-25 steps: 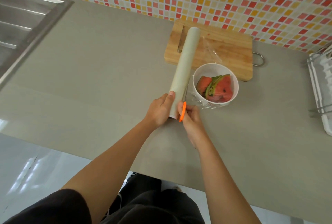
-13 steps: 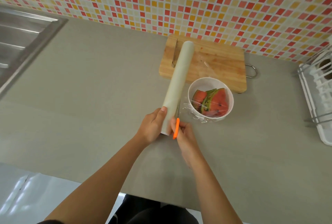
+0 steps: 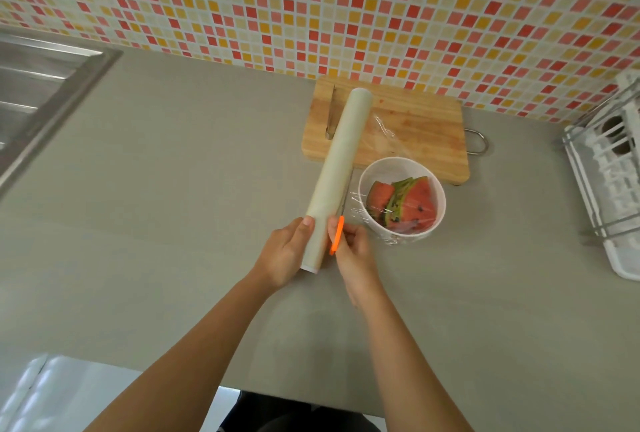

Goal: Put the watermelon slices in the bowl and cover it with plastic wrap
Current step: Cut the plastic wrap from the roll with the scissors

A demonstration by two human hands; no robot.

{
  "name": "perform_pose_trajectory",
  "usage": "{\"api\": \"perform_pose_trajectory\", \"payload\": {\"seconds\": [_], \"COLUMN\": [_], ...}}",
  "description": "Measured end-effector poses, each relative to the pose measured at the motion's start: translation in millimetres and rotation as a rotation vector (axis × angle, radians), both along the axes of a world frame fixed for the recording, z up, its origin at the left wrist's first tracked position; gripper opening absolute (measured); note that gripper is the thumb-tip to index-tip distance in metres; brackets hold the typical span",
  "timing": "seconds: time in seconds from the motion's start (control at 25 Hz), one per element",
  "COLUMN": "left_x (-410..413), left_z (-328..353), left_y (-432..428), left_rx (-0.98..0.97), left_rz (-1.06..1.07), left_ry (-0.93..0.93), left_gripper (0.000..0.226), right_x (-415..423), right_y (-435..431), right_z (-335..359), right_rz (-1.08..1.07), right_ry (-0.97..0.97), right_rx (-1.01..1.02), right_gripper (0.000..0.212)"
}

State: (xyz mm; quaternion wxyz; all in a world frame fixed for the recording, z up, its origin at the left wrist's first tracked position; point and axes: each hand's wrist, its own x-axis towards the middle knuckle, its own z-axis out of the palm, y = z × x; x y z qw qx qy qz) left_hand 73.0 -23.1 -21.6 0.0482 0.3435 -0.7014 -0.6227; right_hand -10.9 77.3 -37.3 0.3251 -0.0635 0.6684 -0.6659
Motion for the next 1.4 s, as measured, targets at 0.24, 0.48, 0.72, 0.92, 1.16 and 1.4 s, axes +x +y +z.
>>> {"api": "perform_pose_trajectory", "payload": {"seconds": [0.24, 0.48, 0.72, 0.92, 1.16, 1.4], "left_x": [12.3, 18.1, 27.3, 34.9, 29.8, 30.5], "left_z": [-4.5, -2.4, -2.8, -3.7, -5.8, -4.8], "left_y": [-7.5, -13.3, -14.8, -12.5, -19.5, -24.2], "left_rx": [0.023, 0.013, 0.031, 0.130, 0.228, 0.189], "left_rz": [-0.006, -0.024, -0.024, 0.031, 0.049, 0.037], "left_ry": [0.025, 0.042, 0.059, 0.111, 0.090, 0.073], "left_gripper": [0.050, 0.036, 0.040, 0.036, 0.043, 0.039], "right_x": [-3.8, -11.8, -11.7, 2.8, 14.7, -9.9], "right_y": [-10.6, -18.2, -26.1, -25.6, -23.2, -49.1], "right_z": [0.4, 1.4, 1.8, 3.1, -6.7, 5.3], "right_rz": [0.012, 0.024, -0.037, 0.021, 0.004, -0.030], "right_ry": [-0.021, 0.003, -0.006, -0.095, -0.151, -0.129], "right_rx": [-0.006, 0.001, 0.005, -0.006, 0.036, 0.019], "right_gripper": [0.024, 0.029, 0.027, 0.044, 0.038, 0.041]}}
